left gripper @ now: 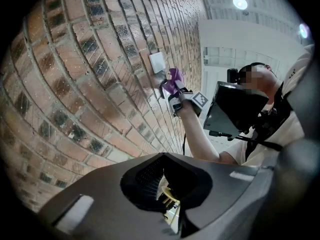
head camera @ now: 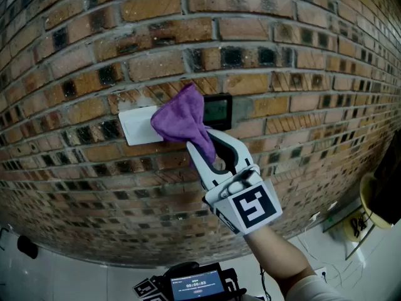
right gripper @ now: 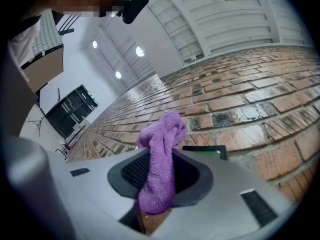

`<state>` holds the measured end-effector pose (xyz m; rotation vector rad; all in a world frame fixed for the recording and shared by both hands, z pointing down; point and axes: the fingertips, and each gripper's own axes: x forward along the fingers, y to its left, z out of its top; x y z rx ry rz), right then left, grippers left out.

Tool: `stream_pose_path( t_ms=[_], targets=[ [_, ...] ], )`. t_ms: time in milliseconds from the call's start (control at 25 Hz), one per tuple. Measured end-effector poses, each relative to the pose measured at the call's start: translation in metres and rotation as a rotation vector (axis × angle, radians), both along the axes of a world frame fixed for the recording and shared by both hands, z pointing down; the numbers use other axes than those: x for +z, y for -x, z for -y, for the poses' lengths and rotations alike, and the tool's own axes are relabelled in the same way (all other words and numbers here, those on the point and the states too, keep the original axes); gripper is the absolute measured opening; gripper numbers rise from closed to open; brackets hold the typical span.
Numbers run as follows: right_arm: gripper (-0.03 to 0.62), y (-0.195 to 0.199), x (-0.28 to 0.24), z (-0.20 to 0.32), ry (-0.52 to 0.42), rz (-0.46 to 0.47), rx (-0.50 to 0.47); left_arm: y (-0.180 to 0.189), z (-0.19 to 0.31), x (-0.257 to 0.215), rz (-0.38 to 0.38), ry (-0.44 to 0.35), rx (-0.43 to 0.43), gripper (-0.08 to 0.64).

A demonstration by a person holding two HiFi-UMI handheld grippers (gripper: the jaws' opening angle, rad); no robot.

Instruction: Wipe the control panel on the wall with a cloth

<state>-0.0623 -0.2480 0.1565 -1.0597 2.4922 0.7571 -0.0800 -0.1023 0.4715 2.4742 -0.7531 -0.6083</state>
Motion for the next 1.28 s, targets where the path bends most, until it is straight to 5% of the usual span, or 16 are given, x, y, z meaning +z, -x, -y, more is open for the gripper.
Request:
stream_pose_path(
  t_ms=[200, 920, 1280],
  targets=[
    [0.120, 0.008, -0.001, 0.014, 0.006, -0.066, 0.046, -0.008, -0.004, -0.001, 0.006, -0.009, 0.000, 0.002],
    [0.120, -0.125, 0.002, 0.049, 0.080, 0.131, 0.274, -0.017, 0.000, 0.003, 0.015, 0.010, 0.041, 0.002],
    [0.120, -0.143, -0.004, 0.038, 0.071, 0.196, 0.285, -0.016, 0.002, 0.005, 0.014, 0.015, 0.044, 0.002]
  ],
)
